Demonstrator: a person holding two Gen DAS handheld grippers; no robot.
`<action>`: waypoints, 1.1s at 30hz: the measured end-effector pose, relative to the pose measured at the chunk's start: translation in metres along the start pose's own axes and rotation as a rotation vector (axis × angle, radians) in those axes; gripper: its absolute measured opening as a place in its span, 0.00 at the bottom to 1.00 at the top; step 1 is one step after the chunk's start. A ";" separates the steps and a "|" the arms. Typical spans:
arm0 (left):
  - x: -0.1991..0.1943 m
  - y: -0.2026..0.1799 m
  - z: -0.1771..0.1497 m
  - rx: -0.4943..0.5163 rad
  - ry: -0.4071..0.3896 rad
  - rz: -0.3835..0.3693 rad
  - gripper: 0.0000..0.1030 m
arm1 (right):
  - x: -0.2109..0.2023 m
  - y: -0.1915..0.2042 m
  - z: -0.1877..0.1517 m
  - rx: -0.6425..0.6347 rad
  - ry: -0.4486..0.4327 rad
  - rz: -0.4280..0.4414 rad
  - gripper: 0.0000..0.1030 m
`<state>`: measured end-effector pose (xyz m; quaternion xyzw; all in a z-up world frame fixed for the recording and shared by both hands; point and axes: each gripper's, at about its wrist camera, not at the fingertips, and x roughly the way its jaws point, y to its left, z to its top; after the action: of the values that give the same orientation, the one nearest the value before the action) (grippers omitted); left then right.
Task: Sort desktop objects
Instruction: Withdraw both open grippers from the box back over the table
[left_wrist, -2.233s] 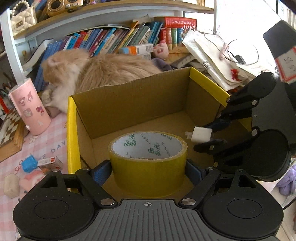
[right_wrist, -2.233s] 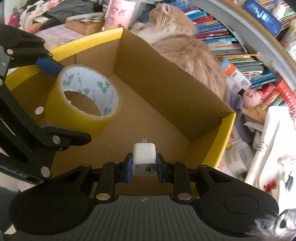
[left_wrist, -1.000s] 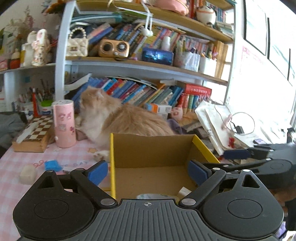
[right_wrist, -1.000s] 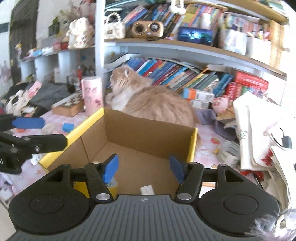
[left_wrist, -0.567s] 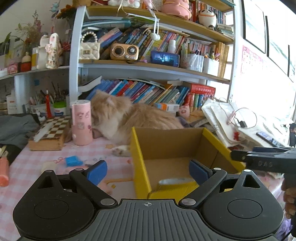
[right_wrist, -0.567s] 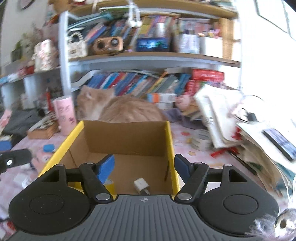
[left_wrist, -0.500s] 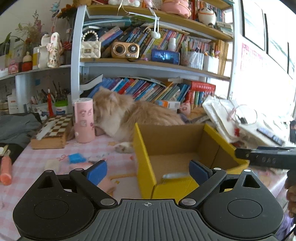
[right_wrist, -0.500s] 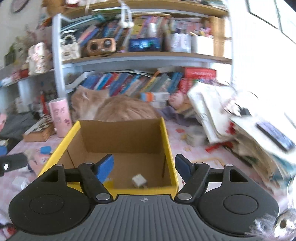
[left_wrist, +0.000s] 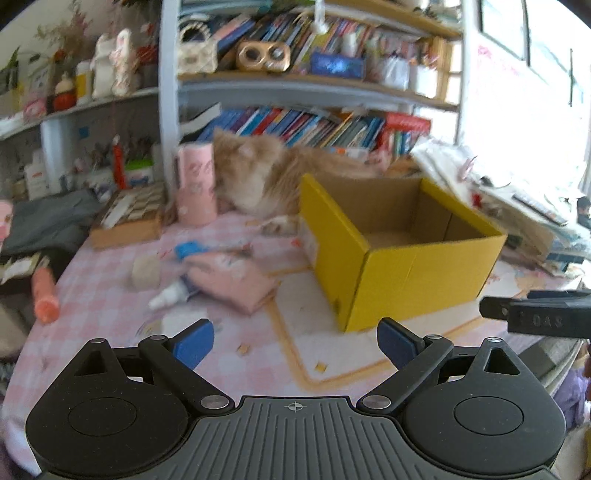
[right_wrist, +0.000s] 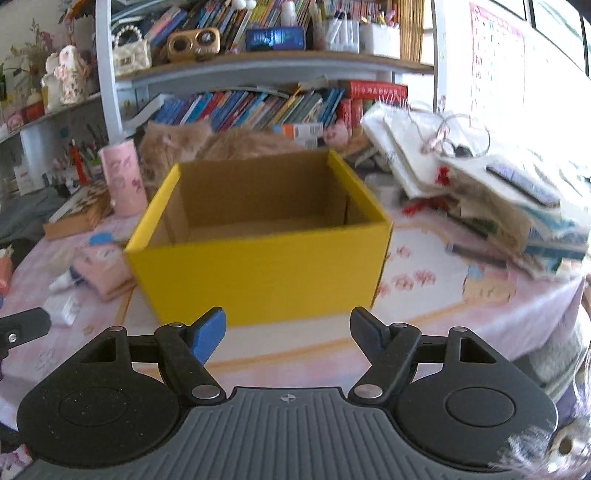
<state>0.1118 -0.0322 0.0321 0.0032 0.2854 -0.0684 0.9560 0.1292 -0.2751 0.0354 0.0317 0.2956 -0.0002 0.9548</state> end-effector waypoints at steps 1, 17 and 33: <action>-0.001 0.004 -0.003 -0.015 0.018 0.006 0.94 | -0.002 0.005 -0.005 0.006 0.011 0.005 0.70; -0.024 0.041 -0.035 0.018 0.098 0.002 0.94 | -0.019 0.086 -0.048 -0.093 0.114 0.130 0.72; -0.046 0.079 -0.046 -0.033 0.083 0.042 0.94 | -0.026 0.131 -0.056 -0.149 0.125 0.182 0.72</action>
<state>0.0589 0.0544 0.0160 -0.0036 0.3257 -0.0434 0.9445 0.0784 -0.1413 0.0124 -0.0126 0.3496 0.1103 0.9303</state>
